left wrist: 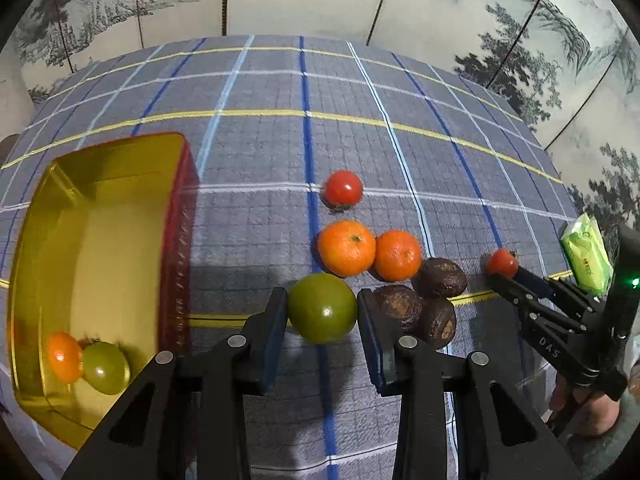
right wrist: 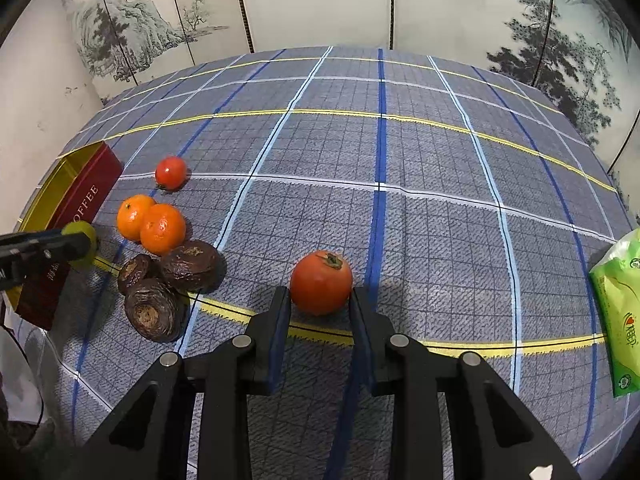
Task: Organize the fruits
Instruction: 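Grasp the green tomato with the left tool while the right tool holds the red tomato, then lower the green tomato into the tin with the left tool and release it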
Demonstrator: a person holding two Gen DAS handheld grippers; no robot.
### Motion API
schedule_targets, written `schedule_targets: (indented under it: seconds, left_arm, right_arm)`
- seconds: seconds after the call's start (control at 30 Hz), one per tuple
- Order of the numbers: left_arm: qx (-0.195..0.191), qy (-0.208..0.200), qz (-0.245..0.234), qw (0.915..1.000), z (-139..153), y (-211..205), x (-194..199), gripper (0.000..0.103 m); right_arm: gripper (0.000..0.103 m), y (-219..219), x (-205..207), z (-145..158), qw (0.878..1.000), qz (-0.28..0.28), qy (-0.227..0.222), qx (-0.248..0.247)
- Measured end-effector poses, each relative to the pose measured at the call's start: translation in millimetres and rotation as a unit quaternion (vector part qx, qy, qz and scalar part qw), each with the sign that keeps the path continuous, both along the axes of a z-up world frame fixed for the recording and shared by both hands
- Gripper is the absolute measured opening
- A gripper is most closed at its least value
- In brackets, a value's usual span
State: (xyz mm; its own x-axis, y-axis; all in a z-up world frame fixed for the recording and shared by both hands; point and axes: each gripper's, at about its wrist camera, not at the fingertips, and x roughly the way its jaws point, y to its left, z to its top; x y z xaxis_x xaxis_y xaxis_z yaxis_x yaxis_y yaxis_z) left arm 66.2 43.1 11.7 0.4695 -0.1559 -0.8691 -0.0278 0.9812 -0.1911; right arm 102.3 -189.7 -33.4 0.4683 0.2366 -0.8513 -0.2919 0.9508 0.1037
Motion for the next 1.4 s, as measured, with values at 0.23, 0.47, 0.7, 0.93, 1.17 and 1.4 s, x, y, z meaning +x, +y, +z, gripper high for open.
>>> schedule_targets:
  seconds: [0.23,0.47,0.7,0.93,1.17,1.4]
  left_arm:
    - [0.013,-0.024,0.022,0.9994,22,30,-3,0.036]
    - [0.046,-0.025,0.072,0.996,26,82,-5,0.036]
    - [0.072,-0.004,0.132,0.9886,6,140,-4,0.036]
    - [0.079,0.012,0.165,0.9832,-10,174,-8,0.036]
    - [0.089,0.022,0.163,0.9823,-20,183,-12,0.036]
    - [0.102,0.03,0.163,0.9808,-31,185,-15,0.036]
  right_arm:
    - [0.028,0,0,0,1.0,0.0,-0.001,0.0]
    - [0.028,0,-1,0,1.0,-0.003,0.0,0.0]
    - [0.028,0,-2,0,1.0,-0.004,-0.001,-0.005]
    - [0.028,1,-3,0,1.0,-0.007,0.0,-0.008]
    - [0.028,2,-3,0,1.0,-0.008,-0.001,-0.014]
    - [0.028,4,-3,1,1.0,-0.008,-0.001,-0.021]
